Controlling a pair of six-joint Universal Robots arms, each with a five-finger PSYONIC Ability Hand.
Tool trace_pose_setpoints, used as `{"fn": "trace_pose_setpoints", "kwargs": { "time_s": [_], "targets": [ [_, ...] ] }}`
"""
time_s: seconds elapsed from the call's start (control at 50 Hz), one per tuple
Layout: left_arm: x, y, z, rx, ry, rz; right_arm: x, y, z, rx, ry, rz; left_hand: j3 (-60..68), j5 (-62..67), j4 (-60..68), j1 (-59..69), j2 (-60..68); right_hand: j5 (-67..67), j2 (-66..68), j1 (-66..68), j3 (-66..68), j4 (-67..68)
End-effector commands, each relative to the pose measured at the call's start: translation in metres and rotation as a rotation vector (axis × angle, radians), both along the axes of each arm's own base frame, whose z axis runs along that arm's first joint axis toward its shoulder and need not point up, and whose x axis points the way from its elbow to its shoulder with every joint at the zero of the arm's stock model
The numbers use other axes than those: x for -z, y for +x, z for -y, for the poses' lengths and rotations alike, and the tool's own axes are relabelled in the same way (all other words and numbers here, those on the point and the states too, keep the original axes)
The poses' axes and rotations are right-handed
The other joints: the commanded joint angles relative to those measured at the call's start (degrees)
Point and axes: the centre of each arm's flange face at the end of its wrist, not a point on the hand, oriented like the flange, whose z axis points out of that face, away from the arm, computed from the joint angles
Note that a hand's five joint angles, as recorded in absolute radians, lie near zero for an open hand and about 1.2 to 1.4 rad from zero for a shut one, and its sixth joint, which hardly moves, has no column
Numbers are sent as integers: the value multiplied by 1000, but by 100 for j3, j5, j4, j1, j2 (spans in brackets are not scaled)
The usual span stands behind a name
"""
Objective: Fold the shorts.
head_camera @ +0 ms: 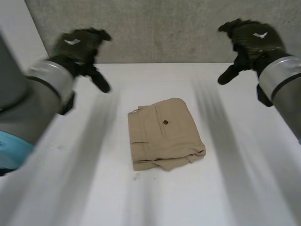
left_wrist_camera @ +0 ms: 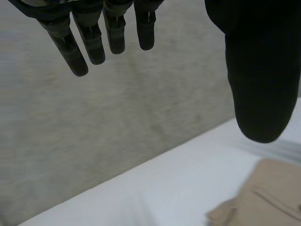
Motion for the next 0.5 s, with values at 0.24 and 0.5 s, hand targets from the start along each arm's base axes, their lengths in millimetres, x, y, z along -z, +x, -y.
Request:
{"fn": "trace_pose_setpoints", "kwargs": {
  "time_s": [0.24,0.5],
  "targets": [
    [-12,39,-10,-87,86,-78,-12,-25,-13,103,28,-35,-272,-224,-223,-279,-258,-355,-133,178,-220,-316],
    [-10,38,-8,-88,79,-78,-6,-21,-18,86,22,-91,-373,-325,-324,-380,-359,-355,-133,178,-220,-316]
  ]
}}
